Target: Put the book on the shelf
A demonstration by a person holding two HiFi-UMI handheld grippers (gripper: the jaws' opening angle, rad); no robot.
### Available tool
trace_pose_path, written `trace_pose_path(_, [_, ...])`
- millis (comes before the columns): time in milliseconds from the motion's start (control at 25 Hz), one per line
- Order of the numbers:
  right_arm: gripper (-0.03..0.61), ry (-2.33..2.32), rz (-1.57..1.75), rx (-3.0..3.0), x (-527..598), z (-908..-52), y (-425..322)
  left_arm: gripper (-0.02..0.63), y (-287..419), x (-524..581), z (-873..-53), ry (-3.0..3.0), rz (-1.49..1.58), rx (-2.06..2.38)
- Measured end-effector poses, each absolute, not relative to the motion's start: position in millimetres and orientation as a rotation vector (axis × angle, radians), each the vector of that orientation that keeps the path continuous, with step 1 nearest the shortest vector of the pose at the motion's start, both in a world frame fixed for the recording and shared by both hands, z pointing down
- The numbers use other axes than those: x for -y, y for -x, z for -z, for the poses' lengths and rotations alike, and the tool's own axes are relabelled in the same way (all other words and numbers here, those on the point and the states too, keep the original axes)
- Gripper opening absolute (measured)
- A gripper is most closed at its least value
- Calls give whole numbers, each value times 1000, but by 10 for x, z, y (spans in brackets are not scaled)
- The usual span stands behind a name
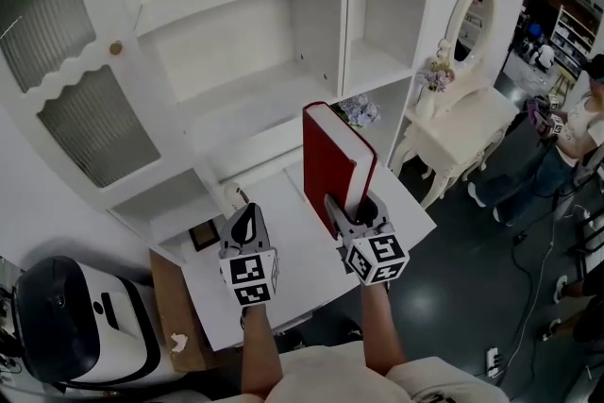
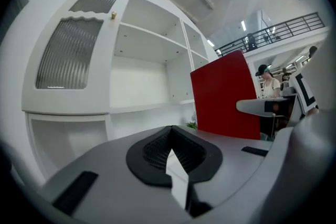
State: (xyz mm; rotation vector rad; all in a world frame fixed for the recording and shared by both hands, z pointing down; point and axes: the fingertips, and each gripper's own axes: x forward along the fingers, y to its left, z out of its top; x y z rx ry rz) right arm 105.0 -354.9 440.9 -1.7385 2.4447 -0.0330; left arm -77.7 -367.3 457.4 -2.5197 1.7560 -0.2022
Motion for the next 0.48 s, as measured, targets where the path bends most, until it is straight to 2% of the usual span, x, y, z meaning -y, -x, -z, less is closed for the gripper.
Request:
trace_pose_path(240, [253, 1663, -8, -2439, 3817, -3959, -1276, 17, 280, 3940, -4143, 2550, 106, -1731])
trace_pose_path(480, [253, 1604, -63, -2425, 3948, -3573, -1331, 17, 76, 4039, -3763, 2524, 76, -1698])
